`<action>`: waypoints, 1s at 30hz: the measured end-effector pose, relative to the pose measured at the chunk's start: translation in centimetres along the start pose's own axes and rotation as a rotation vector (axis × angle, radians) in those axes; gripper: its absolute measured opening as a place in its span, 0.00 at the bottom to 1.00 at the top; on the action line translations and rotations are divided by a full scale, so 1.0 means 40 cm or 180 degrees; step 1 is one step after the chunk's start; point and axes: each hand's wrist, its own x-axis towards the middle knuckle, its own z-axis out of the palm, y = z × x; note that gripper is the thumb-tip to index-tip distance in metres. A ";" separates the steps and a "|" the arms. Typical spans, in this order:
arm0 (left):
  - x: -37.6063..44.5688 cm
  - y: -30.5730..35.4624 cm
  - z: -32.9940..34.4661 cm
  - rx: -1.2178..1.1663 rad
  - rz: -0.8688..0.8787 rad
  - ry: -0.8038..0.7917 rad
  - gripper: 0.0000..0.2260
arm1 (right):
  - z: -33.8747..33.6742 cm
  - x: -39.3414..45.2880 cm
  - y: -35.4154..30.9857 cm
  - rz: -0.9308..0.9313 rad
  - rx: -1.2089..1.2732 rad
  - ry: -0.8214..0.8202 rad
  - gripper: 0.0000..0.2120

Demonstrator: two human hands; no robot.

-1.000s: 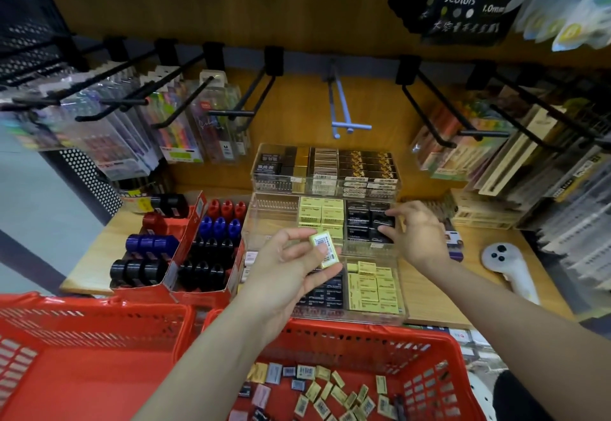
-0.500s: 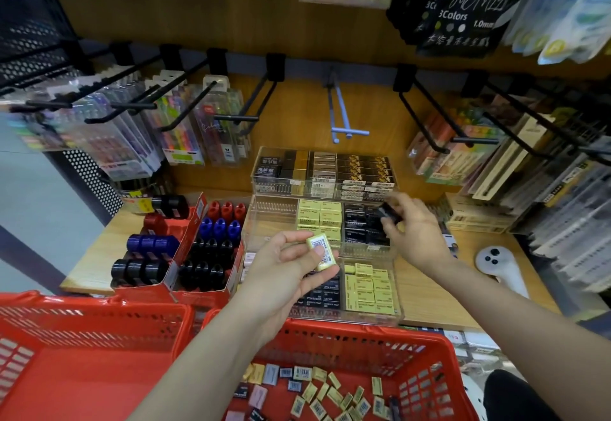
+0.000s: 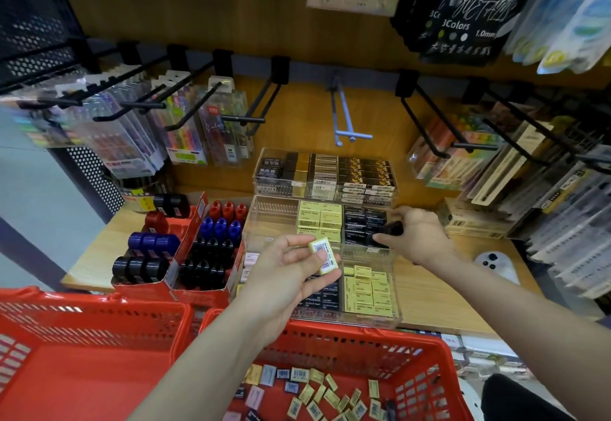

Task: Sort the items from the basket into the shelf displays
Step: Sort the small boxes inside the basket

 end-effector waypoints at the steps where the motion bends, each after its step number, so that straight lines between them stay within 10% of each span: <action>1: 0.002 -0.001 0.000 0.0001 -0.0012 -0.0001 0.13 | 0.006 0.009 -0.006 -0.0033 -0.0165 0.0013 0.27; 30: 0.045 -0.045 -0.039 0.0133 -0.0112 0.0197 0.14 | 0.029 -0.010 0.052 -0.0685 -0.0070 0.0162 0.05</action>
